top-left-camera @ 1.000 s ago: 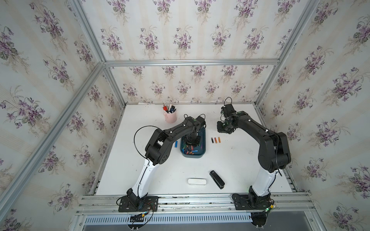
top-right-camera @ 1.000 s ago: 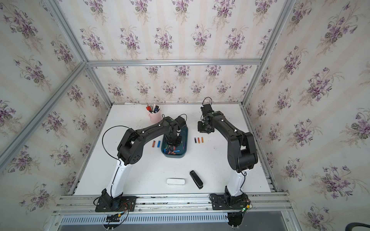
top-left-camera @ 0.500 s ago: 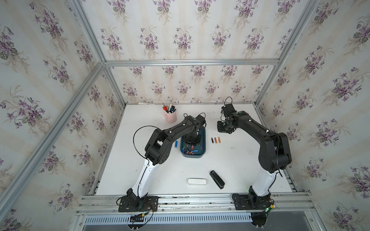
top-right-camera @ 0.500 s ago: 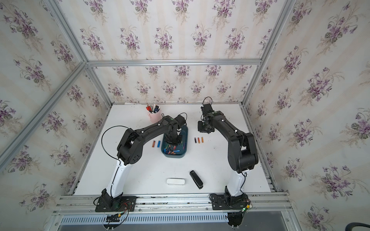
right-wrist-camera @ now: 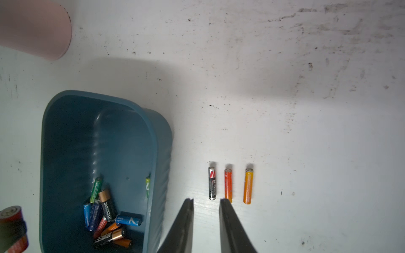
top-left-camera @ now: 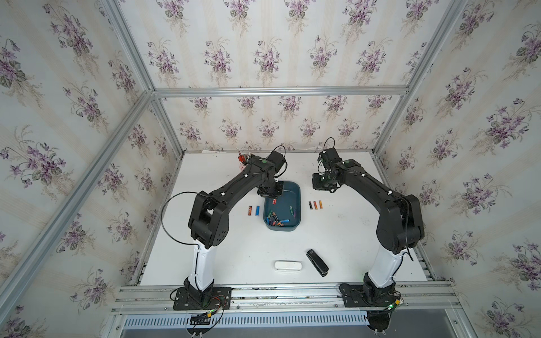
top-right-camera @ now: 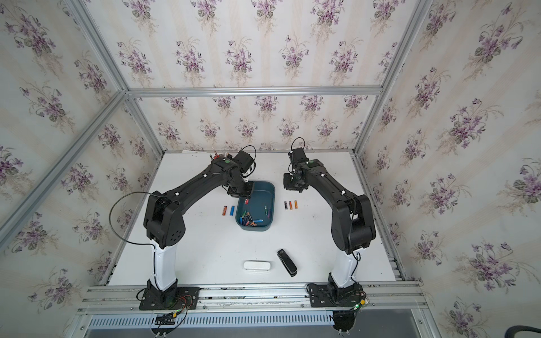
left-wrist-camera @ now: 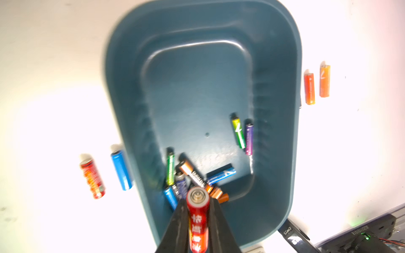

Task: Take the batteries out of the storage box
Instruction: Place the battery at the center of the board.

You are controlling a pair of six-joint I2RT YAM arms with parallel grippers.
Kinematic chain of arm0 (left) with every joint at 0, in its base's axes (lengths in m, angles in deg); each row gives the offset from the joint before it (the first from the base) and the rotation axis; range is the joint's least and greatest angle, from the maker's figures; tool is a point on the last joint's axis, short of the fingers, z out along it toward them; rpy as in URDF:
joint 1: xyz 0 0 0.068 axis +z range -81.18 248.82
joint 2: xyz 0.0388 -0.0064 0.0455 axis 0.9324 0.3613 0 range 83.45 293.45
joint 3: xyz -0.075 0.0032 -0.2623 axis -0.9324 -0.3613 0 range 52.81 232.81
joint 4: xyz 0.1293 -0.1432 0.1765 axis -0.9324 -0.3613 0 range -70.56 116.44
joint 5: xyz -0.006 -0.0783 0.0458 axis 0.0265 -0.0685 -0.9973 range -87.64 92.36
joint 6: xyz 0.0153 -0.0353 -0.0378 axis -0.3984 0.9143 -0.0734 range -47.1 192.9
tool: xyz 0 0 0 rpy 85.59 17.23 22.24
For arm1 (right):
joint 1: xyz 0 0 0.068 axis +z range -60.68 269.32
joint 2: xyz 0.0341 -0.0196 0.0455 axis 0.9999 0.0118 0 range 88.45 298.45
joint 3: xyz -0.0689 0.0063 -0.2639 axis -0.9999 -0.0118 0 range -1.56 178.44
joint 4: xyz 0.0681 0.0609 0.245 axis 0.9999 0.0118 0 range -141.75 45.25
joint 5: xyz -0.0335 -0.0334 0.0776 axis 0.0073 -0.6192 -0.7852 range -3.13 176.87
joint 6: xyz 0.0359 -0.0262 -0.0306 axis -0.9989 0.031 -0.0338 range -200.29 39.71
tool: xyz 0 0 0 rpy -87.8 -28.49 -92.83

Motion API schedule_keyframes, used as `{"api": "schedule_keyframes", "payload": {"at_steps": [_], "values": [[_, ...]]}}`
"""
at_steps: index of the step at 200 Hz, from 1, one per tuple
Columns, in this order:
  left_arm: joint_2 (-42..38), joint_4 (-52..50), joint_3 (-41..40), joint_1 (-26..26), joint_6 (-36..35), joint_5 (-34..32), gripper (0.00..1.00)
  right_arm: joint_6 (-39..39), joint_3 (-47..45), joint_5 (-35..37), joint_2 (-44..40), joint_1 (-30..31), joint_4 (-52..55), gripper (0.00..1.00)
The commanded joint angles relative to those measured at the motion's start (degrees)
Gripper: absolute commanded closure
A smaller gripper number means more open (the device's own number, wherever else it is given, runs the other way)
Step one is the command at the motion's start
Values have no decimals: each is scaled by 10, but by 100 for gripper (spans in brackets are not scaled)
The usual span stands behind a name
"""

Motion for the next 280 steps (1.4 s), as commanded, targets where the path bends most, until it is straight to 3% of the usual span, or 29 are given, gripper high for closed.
{"api": "schedule_keyframes", "payload": {"at_steps": [1, 63, 100, 280], "values": [[-35, -7, -34, 26, -15, -7, 82, -8, 10, 0, 7, 6, 7, 74], [-85, 30, -177, 130, -42, -31, 82, -10, 21, 3, 17, 16, 13, 74], [-67, 45, -204, 162, -59, -23, 81, -8, 21, 9, 18, 16, 20, 74], [25, 71, -180, 167, -74, -18, 80, -5, 21, 13, 33, 16, 23, 74]]}}
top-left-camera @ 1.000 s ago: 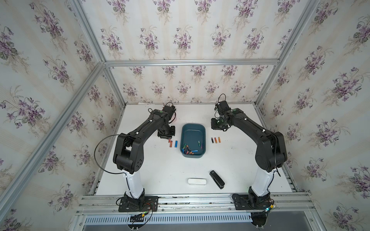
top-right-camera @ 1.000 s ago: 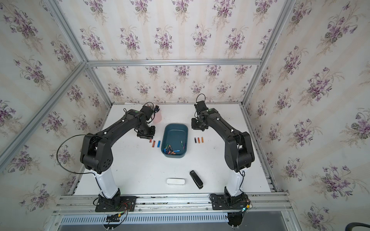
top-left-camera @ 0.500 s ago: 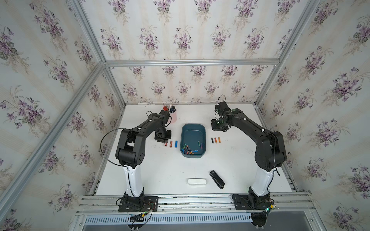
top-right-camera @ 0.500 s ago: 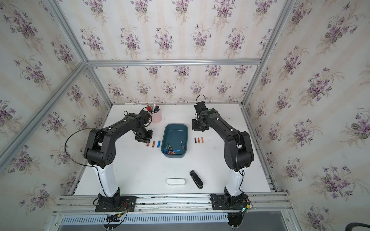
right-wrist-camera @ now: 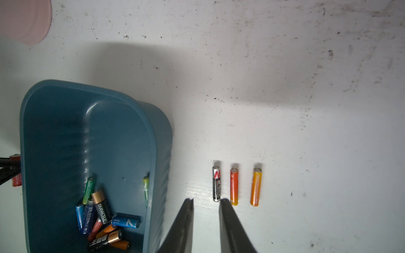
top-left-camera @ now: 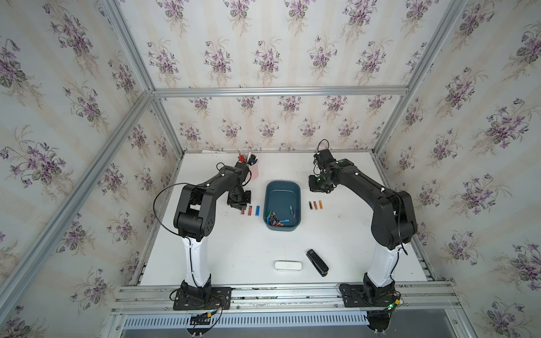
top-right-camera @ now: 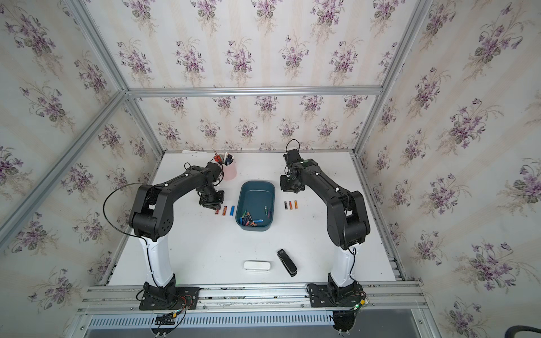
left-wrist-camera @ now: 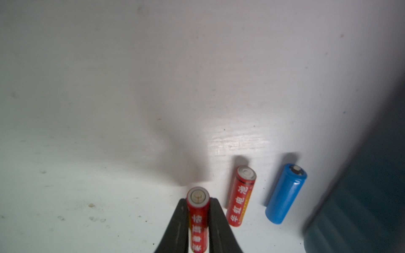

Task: Take the batteries out of the storage box
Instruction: Place the battery at the center of the board.

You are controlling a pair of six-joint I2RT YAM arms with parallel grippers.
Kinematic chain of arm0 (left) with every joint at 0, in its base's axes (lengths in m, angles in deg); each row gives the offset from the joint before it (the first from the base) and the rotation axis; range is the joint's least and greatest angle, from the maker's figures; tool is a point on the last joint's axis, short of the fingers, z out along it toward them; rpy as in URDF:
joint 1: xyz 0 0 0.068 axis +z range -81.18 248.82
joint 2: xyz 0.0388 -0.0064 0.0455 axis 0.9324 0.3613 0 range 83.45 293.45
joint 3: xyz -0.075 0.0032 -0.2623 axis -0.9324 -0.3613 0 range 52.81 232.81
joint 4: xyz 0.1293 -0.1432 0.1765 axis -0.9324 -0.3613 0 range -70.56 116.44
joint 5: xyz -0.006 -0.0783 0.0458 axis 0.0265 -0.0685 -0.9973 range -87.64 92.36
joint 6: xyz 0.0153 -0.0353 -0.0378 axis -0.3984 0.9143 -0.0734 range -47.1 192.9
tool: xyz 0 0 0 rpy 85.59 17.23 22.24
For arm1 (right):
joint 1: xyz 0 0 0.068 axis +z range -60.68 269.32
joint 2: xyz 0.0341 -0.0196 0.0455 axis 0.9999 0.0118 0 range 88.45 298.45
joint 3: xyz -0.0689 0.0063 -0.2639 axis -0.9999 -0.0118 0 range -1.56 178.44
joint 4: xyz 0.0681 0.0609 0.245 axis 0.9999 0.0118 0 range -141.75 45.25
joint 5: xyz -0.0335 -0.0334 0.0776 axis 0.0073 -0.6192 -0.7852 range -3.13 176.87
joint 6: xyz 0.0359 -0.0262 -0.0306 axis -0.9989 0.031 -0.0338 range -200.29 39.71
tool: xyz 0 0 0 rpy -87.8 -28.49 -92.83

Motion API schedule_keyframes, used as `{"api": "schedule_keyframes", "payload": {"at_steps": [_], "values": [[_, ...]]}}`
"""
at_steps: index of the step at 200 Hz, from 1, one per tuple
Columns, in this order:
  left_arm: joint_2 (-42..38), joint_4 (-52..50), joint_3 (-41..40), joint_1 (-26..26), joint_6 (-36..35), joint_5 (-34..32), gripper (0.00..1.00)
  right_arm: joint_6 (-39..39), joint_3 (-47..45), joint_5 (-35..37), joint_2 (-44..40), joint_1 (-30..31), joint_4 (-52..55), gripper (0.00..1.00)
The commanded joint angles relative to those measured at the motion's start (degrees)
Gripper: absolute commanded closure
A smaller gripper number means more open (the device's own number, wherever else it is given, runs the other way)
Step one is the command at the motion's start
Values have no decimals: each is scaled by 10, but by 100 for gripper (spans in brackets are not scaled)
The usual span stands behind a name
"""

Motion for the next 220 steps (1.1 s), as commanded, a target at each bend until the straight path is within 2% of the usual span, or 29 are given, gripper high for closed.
{"api": "schedule_keyframes", "payload": {"at_steps": [1, 167, 220], "values": [[8, 1, 7, 0, -9, -5, 80, 1, 2, 6, 2, 0, 2, 74], [-5, -5, 21, 0, -5, -4, 71, -1, 9, 7, -6, 4, 8, 73], [-35, -32, 51, 0, -6, -4, 70, -21, 25, 6, -9, 66, 12, 73]]}}
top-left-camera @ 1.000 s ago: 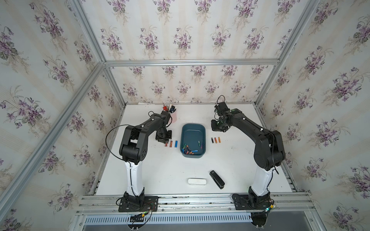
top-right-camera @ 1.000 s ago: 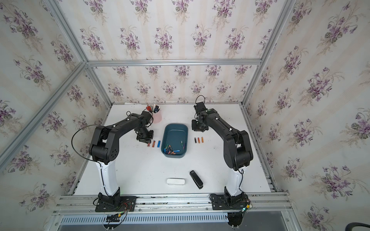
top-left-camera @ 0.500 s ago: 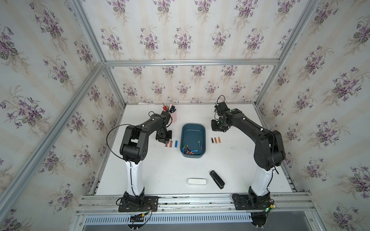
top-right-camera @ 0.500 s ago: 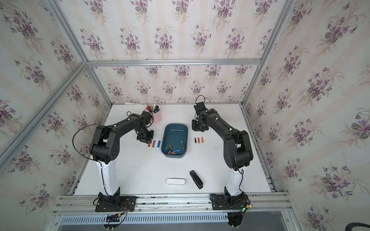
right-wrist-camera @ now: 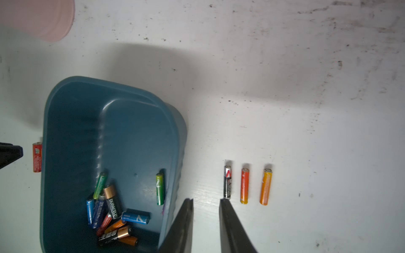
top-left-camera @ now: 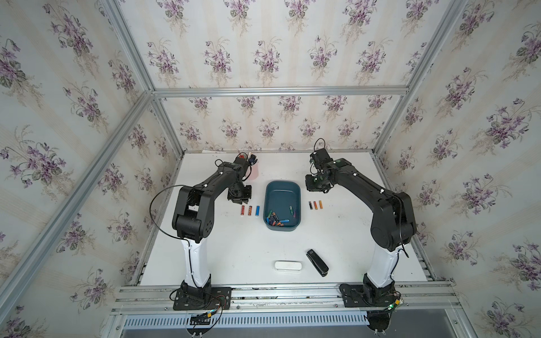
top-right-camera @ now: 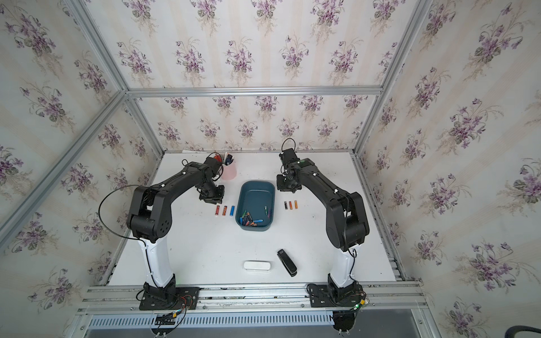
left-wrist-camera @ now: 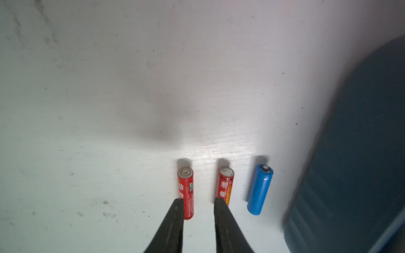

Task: Take the batteries out of the storage box
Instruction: Place the battery at the center of the board, then adjust the battery at the center of the board.

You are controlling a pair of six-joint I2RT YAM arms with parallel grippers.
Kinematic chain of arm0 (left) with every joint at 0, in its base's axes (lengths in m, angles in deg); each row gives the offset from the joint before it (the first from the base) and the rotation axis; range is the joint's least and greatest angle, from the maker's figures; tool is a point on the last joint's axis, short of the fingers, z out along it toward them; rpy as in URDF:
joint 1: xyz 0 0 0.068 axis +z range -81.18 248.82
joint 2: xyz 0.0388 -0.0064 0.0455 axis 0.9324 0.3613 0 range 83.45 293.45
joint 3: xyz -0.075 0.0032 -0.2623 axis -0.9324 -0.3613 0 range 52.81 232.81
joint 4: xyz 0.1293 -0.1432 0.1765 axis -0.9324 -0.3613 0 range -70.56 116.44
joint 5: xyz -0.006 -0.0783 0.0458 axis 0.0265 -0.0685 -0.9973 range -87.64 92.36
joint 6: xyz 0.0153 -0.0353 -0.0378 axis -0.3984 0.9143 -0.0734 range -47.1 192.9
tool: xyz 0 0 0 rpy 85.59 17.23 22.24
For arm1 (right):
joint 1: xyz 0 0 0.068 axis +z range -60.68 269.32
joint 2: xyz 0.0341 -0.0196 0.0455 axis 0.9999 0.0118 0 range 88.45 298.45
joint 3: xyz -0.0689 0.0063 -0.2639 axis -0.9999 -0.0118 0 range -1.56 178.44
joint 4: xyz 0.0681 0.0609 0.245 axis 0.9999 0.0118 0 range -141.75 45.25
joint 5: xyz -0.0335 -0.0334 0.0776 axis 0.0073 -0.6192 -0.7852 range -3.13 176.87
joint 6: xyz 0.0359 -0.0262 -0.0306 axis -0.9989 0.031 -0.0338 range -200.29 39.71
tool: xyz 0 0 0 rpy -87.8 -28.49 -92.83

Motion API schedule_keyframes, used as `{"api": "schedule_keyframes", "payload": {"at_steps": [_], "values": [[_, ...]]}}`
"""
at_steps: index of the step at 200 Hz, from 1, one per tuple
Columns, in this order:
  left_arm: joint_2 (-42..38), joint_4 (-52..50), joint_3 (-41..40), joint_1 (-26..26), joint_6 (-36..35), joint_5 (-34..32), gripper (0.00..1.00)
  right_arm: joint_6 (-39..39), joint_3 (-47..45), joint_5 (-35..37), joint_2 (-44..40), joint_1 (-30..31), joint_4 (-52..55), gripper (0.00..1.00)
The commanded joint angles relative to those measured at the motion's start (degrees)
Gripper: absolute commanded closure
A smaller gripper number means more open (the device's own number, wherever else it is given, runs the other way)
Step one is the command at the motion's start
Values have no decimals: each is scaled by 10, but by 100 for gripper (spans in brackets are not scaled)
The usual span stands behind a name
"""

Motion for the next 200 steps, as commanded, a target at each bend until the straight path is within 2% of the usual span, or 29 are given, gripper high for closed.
{"api": "schedule_keyframes", "payload": {"at_steps": [1, 39, 80, 110, 157, 200], "values": [[-13, -23, 13, 0, -2, -2, 70, -19, 8, -3, -4, 29, 7, 73], [-29, -32, 15, 0, -2, -1, 70, -43, 3, -16, 18, 106, -20, 73], [-43, -30, -6, 1, -5, -6, 70, -62, 2, -39, 69, 156, -51, 73], [-46, -26, -23, 8, -8, -10, 69, -67, 3, -51, 95, 170, -60, 73], [-43, -14, -49, 40, -32, -35, 60, -66, 9, -51, 101, 177, -60, 73], [-25, 18, -73, 55, -47, -4, 59, -59, 21, -41, 102, 176, -46, 73]]}}
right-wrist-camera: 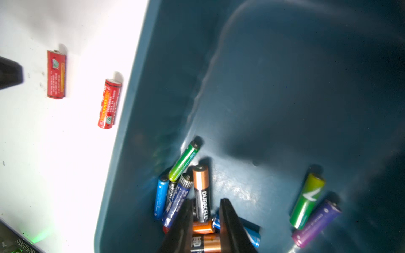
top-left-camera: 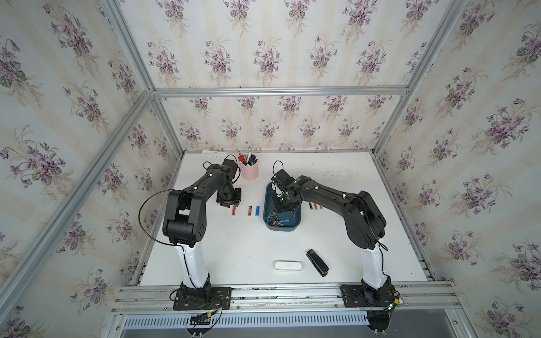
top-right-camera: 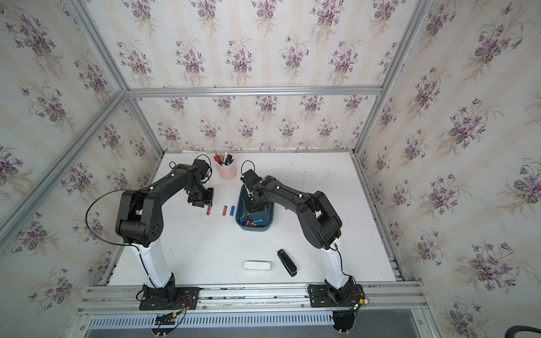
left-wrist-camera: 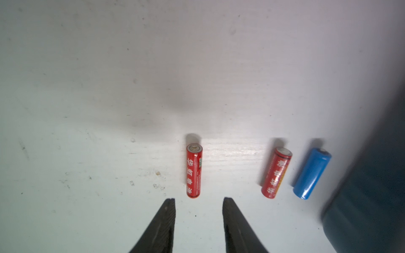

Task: Take the batteries out of the storage box
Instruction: Adjust the battery at the center of the board.

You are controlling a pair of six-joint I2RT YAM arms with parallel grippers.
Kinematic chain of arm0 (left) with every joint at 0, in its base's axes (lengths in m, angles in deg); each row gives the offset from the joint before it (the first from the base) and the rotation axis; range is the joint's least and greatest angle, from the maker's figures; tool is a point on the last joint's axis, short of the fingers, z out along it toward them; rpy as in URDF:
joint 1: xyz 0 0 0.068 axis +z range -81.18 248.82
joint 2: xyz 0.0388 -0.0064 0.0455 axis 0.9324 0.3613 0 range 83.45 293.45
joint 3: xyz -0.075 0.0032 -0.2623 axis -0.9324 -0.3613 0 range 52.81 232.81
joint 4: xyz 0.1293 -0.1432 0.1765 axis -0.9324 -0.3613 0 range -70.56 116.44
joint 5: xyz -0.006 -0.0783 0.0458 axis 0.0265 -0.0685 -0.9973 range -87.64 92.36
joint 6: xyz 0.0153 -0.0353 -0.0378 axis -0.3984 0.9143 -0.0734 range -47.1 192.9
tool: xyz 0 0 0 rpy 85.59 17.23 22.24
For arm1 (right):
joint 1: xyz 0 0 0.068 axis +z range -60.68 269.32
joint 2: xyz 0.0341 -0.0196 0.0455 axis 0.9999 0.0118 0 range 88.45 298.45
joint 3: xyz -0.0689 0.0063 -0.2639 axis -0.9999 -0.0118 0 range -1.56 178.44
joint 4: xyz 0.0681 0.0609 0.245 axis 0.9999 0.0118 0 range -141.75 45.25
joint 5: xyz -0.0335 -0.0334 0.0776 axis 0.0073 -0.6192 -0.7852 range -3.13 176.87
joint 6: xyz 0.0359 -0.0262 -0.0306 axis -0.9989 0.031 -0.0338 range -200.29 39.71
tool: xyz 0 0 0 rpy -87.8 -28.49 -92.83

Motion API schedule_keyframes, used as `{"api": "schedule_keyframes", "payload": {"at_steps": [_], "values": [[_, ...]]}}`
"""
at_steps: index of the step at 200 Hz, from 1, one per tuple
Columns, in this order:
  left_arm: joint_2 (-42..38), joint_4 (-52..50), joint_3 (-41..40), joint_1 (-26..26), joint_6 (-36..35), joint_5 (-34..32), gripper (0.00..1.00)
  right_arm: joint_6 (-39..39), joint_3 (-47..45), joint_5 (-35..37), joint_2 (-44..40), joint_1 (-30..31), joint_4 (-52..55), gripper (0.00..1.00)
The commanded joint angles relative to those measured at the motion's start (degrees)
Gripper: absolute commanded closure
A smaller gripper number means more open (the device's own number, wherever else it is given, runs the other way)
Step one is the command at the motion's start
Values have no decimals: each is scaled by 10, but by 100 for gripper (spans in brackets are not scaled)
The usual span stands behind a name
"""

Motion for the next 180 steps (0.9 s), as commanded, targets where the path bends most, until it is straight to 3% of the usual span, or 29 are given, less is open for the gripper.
{"api": "schedule_keyframes", "payload": {"at_steps": [1, 87, 125, 141, 157, 180], "values": [[12, 22, -7, 1, -17, 19, 59, 6, 8, 7, 1, 1, 10, 73], [19, 36, -37, 8, -24, 12, 59, 14, 23, 19, 6, 1, 27, 73], [-23, 32, -49, 8, -20, 11, 46, 12, 29, 17, 9, 0, 28, 73], [-45, 20, -54, 8, -23, -4, 46, 12, 32, 16, 10, 1, 28, 73], [-61, -3, -62, 8, -20, -13, 33, 12, 35, 13, 13, 0, 28, 73], [-96, -11, -110, 8, 7, -11, 24, 15, 41, 9, 15, 1, 27, 73]]}}
